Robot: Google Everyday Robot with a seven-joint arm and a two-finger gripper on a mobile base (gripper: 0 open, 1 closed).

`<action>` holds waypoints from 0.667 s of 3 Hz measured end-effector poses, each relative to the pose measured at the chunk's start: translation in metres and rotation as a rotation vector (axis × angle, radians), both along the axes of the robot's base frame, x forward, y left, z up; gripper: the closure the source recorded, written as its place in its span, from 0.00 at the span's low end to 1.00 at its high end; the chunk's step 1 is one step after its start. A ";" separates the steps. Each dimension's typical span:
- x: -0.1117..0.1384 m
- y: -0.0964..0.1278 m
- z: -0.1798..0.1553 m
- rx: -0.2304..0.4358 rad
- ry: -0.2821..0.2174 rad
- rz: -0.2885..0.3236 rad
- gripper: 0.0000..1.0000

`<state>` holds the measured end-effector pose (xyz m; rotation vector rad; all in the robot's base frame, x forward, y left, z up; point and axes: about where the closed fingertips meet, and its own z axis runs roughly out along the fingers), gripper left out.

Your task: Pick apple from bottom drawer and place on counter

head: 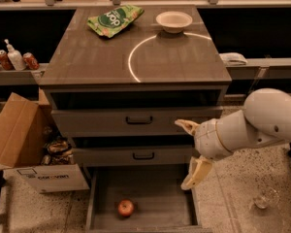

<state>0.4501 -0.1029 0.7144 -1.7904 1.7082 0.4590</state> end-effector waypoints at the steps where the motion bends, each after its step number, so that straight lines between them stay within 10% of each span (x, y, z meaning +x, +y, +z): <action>1: 0.005 0.011 -0.050 0.090 -0.005 0.039 0.00; 2: 0.010 0.025 -0.104 0.190 0.005 0.078 0.00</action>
Offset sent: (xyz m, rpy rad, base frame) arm 0.0171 0.0389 -0.1883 0.3413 0.0398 0.1222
